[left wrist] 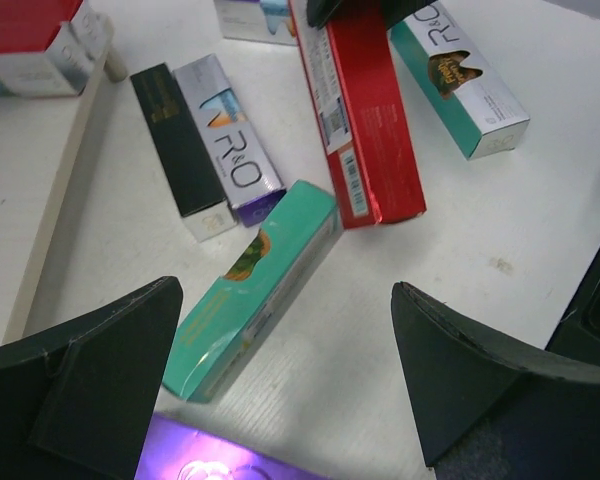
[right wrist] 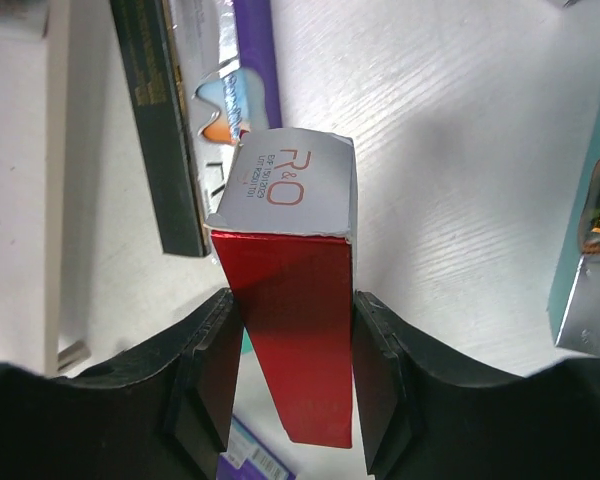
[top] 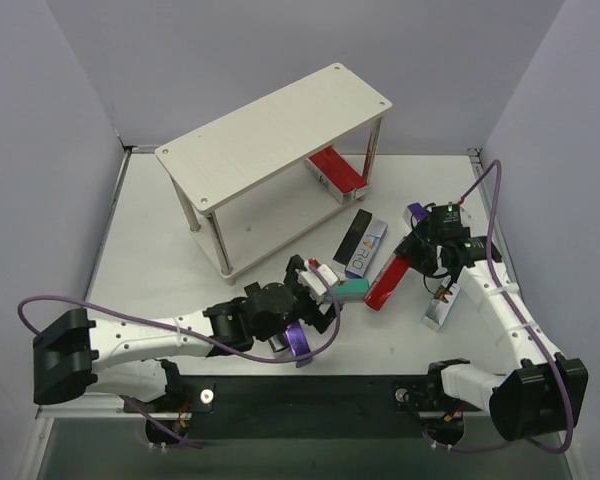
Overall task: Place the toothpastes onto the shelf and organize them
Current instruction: Pick up the toothpaste from the center of the board.
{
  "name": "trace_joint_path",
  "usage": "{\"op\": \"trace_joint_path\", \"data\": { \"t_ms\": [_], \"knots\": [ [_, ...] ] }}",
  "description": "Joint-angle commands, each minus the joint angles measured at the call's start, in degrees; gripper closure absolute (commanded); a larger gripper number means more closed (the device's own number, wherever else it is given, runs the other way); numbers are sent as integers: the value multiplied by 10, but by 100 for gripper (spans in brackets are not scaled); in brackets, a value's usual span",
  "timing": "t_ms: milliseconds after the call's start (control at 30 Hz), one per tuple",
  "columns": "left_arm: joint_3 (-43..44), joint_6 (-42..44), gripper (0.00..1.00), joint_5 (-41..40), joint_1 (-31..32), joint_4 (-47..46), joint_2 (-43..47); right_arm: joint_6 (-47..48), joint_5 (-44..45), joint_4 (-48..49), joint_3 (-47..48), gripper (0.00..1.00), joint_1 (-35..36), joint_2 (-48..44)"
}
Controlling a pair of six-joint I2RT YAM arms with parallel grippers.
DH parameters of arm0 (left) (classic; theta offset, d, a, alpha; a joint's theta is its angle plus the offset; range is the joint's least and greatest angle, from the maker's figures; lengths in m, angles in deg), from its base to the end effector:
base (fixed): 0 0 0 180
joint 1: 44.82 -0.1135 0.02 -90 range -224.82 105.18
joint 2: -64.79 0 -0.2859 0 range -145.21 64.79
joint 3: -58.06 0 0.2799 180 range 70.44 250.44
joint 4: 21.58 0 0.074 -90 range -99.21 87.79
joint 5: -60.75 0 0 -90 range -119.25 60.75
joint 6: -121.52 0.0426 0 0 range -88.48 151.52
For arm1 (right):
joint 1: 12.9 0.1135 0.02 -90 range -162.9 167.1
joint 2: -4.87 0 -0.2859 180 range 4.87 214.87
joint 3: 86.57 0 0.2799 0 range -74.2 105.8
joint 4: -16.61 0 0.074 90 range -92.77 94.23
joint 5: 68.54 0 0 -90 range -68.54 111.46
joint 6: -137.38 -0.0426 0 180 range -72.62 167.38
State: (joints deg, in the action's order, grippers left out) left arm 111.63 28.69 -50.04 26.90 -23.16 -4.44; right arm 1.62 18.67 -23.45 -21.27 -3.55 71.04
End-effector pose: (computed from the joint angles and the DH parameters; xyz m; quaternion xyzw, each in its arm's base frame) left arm 0.1080 -0.2787 0.2776 0.3471 0.7023 -0.2532 0.5676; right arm 0.2685 0.0463 0.2944 0.2745 0.8671 0.2117 0.3578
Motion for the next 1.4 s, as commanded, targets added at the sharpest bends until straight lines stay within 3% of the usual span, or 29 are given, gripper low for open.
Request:
{"op": "trace_joint_path", "data": {
  "t_ms": [0, 167, 467, 767, 1067, 1267, 1367],
  "knots": [
    [61, 77, 3, -10, 31, -141, -77, -65, -22, -22, -17, 88, 16, -58],
    [106, 125, 3, -3, 54, -183, -159, -101, -26, -35, -32, 88, 30, -103],
    [168, 145, 3, 6, 66, -180, -256, -132, -17, -57, -34, 86, 48, -138],
    [224, 169, 7, -70, 69, -136, -332, -144, -10, -62, -32, 85, 67, -148],
    [225, 164, 30, -84, 69, -124, -343, -143, -6, -62, -30, 84, 80, -156],
    [199, 150, 57, -47, 69, -141, -312, -123, -5, -62, -24, 69, 82, -162],
    [185, 148, 63, -27, 66, -147, -293, -107, -8, -62, -15, 58, 82, -166]
  ]
}}
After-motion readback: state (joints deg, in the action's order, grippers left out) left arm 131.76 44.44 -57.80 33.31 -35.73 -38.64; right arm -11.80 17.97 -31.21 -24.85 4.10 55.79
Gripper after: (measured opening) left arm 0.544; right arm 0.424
